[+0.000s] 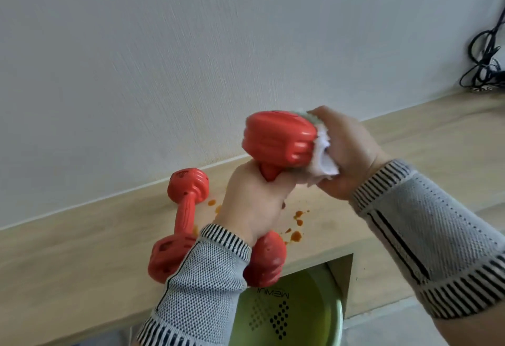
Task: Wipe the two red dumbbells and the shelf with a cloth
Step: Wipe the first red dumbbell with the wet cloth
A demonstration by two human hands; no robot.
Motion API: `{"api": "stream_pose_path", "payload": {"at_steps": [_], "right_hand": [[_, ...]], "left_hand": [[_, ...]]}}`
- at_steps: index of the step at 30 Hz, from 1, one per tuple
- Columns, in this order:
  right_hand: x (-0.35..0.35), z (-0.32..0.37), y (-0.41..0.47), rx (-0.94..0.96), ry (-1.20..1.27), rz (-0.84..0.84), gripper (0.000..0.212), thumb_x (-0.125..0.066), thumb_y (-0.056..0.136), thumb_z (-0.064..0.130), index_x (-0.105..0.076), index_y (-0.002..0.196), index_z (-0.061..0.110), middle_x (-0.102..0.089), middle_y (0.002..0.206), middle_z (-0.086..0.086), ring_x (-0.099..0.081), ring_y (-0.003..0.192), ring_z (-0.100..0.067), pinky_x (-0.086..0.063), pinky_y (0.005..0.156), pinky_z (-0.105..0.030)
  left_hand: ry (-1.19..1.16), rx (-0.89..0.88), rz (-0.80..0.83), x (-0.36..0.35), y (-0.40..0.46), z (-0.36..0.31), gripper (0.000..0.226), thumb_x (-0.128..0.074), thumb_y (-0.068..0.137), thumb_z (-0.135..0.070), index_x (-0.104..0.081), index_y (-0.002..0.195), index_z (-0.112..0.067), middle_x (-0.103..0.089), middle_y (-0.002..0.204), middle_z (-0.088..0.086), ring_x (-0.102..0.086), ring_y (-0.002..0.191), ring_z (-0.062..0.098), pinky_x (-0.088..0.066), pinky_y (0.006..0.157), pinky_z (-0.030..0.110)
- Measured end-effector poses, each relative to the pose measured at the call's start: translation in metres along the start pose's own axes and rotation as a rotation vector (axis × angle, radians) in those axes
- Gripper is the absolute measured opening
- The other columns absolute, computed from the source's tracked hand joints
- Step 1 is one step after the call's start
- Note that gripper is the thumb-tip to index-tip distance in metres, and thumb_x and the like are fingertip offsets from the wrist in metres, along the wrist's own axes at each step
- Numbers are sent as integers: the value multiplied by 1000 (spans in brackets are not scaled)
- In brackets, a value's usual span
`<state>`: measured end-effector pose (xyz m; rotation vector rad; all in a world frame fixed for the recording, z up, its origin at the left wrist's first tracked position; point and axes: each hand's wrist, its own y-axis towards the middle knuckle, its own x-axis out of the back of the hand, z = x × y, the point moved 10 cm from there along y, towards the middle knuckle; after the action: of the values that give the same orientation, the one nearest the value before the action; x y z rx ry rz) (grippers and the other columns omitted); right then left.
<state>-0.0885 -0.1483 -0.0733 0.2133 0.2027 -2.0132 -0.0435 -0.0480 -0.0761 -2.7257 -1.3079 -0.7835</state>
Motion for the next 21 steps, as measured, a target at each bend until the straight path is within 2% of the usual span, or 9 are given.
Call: {"api": "stream_pose_path", "payload": {"at_steps": [2,4,5,6,9,12,14,17,21], "right_hand": [[7,2,0,71,-91,-146,20,-41,96,18,-53,81,12,-51,55,0,-49,42,-11,-43,36,-19],[11,2,-1,104,-91,-232,24,-45,91,25,-54,75,10,-57,62,-10,-57,51,-21,-56,59,-41],[11,1,-2,110,-115,-231,25,-47,87,29,-54,73,10,-59,71,-14,-58,61,-26,-54,71,-52],[12,2,-4,100,-144,-244,24,-48,85,30,-55,73,10,-58,78,-17,-58,67,-28,-52,75,-56],[26,9,-10,106,-140,-281,26,-51,90,22,-61,73,6,-60,68,-16,-58,57,-28,-51,54,-42],[61,11,-15,111,-42,-433,22,-54,90,24,-64,94,5,-56,62,-3,-54,50,-18,-44,49,-27],[77,0,-14,50,37,-478,33,-55,88,28,-58,106,2,-54,63,0,-51,51,-16,-43,49,-25],[90,-13,-12,-17,110,-483,48,-55,84,35,-55,117,-1,-54,63,-1,-50,49,-16,-42,44,-24],[111,-9,-15,18,167,-540,51,-56,79,37,-60,114,1,-54,64,-2,-51,52,-18,-44,49,-28]], "left_hand": [[-71,78,-26,1,3,10,27,-66,72,-29,-53,53,-15,-52,45,-3,-47,40,11,-38,50,25],[-102,137,-30,0,4,19,28,-66,80,-26,-54,57,-15,-52,47,-3,-47,40,9,-37,51,24],[-111,155,-30,1,5,22,28,-64,84,-24,-54,59,-15,-52,49,-3,-48,41,8,-38,51,24],[-123,171,-22,1,5,23,28,-63,86,-23,-54,60,-16,-52,50,-3,-48,41,8,-38,52,25],[-205,219,42,-3,5,23,24,-64,87,-19,-55,65,-18,-52,56,-1,-50,49,10,-40,55,26],[-279,287,87,-6,3,25,12,-56,90,-11,-55,78,-12,-51,67,5,-51,62,17,-40,60,32],[-192,285,128,-9,4,25,4,-53,92,-12,-56,89,-12,-53,73,6,-52,70,19,-44,64,36],[19,188,182,-15,13,9,8,-56,94,-19,-57,101,-17,-57,81,6,-61,79,28,-53,80,46],[203,49,125,-23,42,-26,13,-64,89,-24,-63,101,-17,-67,88,9,-67,86,29,-54,83,48]]}}
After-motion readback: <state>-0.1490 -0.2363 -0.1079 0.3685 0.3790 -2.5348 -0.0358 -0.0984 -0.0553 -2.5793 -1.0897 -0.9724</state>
